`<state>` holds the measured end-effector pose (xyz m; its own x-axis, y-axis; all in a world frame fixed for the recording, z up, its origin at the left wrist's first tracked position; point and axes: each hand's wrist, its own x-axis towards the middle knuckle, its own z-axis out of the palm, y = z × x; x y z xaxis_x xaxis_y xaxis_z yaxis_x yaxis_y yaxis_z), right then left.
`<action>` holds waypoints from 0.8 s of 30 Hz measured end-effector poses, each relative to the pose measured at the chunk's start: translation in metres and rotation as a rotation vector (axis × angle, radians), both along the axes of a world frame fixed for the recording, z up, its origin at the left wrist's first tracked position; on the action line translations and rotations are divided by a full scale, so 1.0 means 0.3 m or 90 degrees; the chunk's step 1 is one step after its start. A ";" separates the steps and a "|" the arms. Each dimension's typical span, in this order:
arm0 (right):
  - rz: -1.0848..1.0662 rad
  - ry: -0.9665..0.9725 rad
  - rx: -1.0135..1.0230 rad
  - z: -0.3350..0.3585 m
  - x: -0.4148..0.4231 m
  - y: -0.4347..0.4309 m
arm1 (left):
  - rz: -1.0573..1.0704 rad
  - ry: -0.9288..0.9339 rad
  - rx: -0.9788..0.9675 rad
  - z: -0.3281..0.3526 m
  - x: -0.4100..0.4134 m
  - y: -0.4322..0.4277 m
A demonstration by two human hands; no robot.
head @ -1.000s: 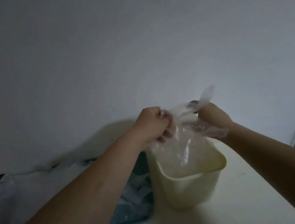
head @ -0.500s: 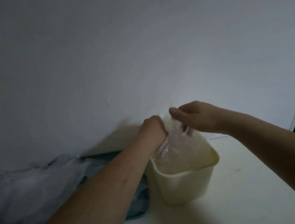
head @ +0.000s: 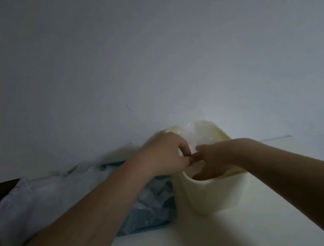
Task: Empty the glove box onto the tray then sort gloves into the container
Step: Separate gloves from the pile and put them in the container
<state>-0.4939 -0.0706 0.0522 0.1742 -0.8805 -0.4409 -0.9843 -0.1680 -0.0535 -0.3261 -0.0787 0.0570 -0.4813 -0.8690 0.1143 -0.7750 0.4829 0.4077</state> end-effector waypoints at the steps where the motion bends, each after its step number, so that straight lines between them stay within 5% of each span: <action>1: 0.005 -0.020 0.011 -0.010 0.007 -0.001 | -0.006 -0.032 0.024 0.000 -0.012 0.007; 7: -0.026 0.016 0.012 -0.096 0.018 -0.039 | -0.009 -0.215 0.074 -0.011 -0.082 0.017; 14: -0.039 0.021 0.006 0.092 0.037 0.084 | 0.032 0.127 -0.005 -0.030 0.042 0.035; 17: -0.002 0.038 -0.137 0.175 0.055 0.137 | 0.070 0.179 -0.043 -0.067 0.168 0.054; 21: 0.020 -0.169 -0.358 0.144 0.179 0.152 | 0.062 -0.008 0.036 -0.196 0.306 0.101; 24: 0.051 -0.338 -0.363 0.088 0.284 0.170 | 0.021 -0.057 0.073 -0.304 0.369 0.142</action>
<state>-0.4086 -0.0197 0.0785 0.3079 -0.9217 0.2359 -0.8351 -0.3806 -0.3971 -0.2154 -0.0362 -0.0343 -0.4556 -0.8897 -0.0288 -0.8257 0.4103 0.3872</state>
